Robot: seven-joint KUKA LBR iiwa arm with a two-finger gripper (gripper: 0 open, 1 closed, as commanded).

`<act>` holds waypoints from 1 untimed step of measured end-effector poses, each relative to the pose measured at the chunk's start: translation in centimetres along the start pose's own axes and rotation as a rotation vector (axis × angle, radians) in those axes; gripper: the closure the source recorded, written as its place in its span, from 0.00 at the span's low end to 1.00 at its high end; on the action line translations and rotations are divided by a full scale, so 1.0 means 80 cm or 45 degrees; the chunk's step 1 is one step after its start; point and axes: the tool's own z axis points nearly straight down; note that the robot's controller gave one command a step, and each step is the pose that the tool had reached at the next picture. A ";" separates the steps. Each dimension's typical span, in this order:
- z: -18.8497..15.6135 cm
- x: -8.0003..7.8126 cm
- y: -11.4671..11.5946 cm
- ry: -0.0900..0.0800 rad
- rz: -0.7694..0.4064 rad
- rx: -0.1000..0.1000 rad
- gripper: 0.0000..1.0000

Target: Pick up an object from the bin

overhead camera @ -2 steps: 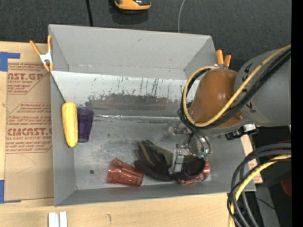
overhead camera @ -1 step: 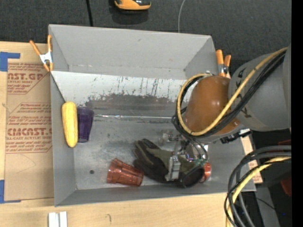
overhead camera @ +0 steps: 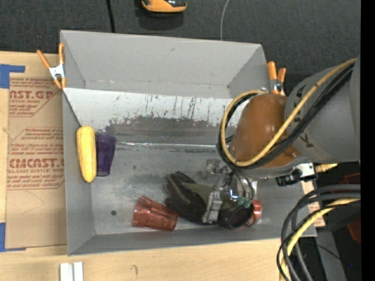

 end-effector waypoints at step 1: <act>0.082 0.005 0.058 -0.001 0.245 0.002 0.00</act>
Offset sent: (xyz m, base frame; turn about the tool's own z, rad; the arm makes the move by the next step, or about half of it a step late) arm -0.0013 0.0086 -0.0631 0.3140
